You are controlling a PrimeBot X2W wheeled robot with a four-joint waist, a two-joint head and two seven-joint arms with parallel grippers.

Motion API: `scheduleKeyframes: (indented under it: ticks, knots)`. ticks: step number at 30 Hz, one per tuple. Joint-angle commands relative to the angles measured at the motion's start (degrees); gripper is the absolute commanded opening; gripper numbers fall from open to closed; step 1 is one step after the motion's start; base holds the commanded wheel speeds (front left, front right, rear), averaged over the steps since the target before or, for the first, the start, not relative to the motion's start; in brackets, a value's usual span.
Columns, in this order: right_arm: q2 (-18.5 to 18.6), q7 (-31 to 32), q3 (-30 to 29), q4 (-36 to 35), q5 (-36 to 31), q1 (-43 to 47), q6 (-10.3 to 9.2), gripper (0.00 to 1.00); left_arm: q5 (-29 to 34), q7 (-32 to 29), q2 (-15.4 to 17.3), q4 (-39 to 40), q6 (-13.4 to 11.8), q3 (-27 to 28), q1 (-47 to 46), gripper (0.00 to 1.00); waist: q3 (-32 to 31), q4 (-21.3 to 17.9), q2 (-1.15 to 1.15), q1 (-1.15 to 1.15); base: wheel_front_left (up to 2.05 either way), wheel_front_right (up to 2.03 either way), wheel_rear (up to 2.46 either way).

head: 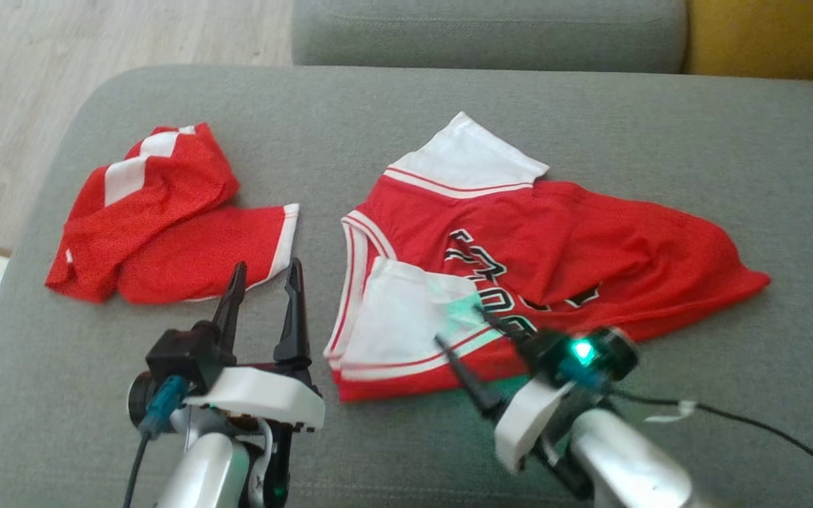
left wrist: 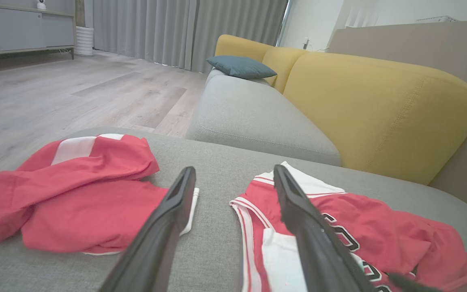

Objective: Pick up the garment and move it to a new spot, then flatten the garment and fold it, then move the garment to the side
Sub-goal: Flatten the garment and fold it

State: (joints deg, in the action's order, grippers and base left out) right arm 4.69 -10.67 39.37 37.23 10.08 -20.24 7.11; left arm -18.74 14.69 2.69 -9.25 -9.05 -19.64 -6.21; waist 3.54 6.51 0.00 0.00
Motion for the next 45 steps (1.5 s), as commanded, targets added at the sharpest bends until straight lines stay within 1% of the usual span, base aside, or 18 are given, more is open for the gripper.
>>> scheduleKeyframes:
  ticks: [1,4,5,9,13,15,17,20,23,29,33,37,45]
  knots:
    - [0.32,-0.91,-2.04,-2.75,0.25,0.17,0.37,1.0,0.34,0.3,0.19,2.14,0.01,1.97,-1.46,1.0,-0.57,-1.04,0.0,0.0,0.0,0.0,0.0]
    - [1.26,-1.64,-8.62,-5.32,-0.52,1.6,0.37,1.0,0.32,0.3,0.19,1.93,0.3,1.63,-1.26,1.0,-0.9,-2.23,0.0,0.0,0.0,0.0,0.0]
    - [1.26,-1.64,-8.62,-5.32,-0.52,1.6,0.37,1.0,0.32,0.3,0.19,1.93,0.3,1.63,-1.26,1.0,-0.9,-2.23,0.0,0.0,0.0,0.0,0.0]
    - [1.92,-2.61,-20.67,-9.94,-3.49,4.86,0.37,1.0,0.16,0.3,0.19,1.4,0.39,1.15,-1.36,1.0,-0.83,-3.94,0.0,0.0,0.0,0.0,0.0]
    - [0.47,-3.07,-32.61,-15.13,-6.54,9.23,0.37,1.0,0.15,0.3,0.19,0.14,0.53,0.59,-1.9,1.0,-0.28,-5.51,0.0,0.0,0.0,0.0,0.0]
    - [-0.48,-3.05,-36.79,-17.34,-7.71,11.21,0.37,1.0,0.1,0.3,0.19,-0.76,0.61,0.44,-2.25,1.0,0.12,-6.26,0.0,0.0,0.0,0.0,0.0]
    - [-1.17,-2.8,-39.4,-19.08,-8.19,12.51,0.37,1.0,-0.02,0.3,0.19,-2.11,0.72,0.27,-2.65,1.0,0.65,-7.02,0.0,0.0,0.0,0.0,0.0]
    - [-1.63,-2.31,-41.1,-21.14,-8.58,13.13,0.37,1.0,0.38,0.3,0.19,-5.04,1.12,-0.27,-3.81,1.0,1.63,-8.24,0.0,0.0,0.0,0.0,0.0]
    - [-1.77,-1.61,-40.88,-22.88,-7.54,12.73,0.37,1.0,2.72,0.16,0.85,-11.17,1.74,-1.59,-7.01,1.0,2.93,-9.72,0.0,0.0,0.0,0.0,0.0]
    - [-1.79,-1.41,-40.3,-23.6,-5.8,12.19,0.37,1.0,4.92,-3.85,3.03,-21.3,3.23,-3.19,-14.43,1.0,4.85,-11.52,0.0,0.0,0.0,0.0,0.0]
    - [-1.8,-1.46,-40.06,-23.49,-5.38,11.93,0.37,1.0,6.18,-5.24,4.14,-26.73,3.68,-4.02,-18.4,1.0,5.95,-12.6,0.0,0.0,0.0,0.0,0.0]
    - [-1.8,-1.59,-40.19,-23.3,-5.19,11.62,0.37,1.0,6.53,-5.55,4.41,-30.48,4.03,-4.55,-20.67,1.0,6.68,-13.28,0.0,0.0,0.0,0.0,0.0]
    - [-1.8,-1.9,-40.29,-22.9,-5.01,11.32,0.37,1.0,6.12,-4.17,4.42,-35.1,4.86,-4.99,-22.98,1.0,7.33,-13.92,0.0,0.0,0.0,0.0,0.0]
